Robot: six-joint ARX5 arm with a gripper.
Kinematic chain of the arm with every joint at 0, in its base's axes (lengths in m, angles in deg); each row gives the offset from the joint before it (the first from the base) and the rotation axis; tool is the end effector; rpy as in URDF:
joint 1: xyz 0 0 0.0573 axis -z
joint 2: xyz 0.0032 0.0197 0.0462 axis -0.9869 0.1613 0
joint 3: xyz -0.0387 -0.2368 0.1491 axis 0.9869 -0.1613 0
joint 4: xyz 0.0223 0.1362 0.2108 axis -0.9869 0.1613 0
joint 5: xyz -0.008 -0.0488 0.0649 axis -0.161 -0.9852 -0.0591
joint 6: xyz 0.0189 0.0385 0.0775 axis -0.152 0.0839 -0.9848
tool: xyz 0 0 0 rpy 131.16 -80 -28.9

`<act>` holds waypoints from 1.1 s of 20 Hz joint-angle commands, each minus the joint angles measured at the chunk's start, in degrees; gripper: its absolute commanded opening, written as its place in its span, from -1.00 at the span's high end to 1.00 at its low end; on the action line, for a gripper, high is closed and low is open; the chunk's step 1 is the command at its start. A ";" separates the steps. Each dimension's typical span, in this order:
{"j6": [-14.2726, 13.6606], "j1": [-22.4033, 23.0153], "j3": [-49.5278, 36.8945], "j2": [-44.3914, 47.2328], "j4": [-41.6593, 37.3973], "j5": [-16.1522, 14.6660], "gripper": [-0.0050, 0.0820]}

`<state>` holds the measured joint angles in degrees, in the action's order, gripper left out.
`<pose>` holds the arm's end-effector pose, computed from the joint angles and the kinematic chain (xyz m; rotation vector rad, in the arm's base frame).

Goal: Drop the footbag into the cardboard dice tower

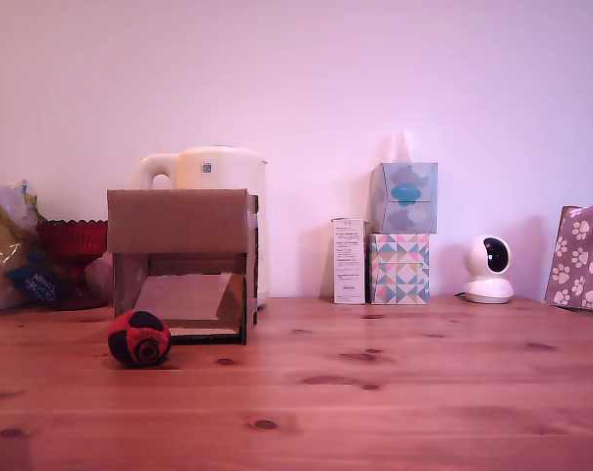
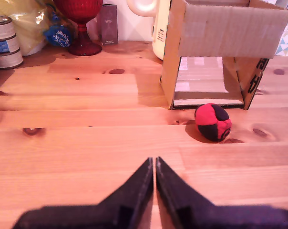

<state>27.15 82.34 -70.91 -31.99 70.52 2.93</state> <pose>0.1146 -0.0118 0.1405 -0.1138 0.2871 -0.1260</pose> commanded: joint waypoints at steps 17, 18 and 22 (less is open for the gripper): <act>9.18 -0.09 5.81 0.37 -8.96 -11.37 0.94; 9.14 -0.04 7.17 1.60 -9.11 -12.85 0.94; 6.86 1.22 11.96 12.70 -10.47 -16.63 0.94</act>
<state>35.26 83.26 -58.26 -21.35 60.24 -13.13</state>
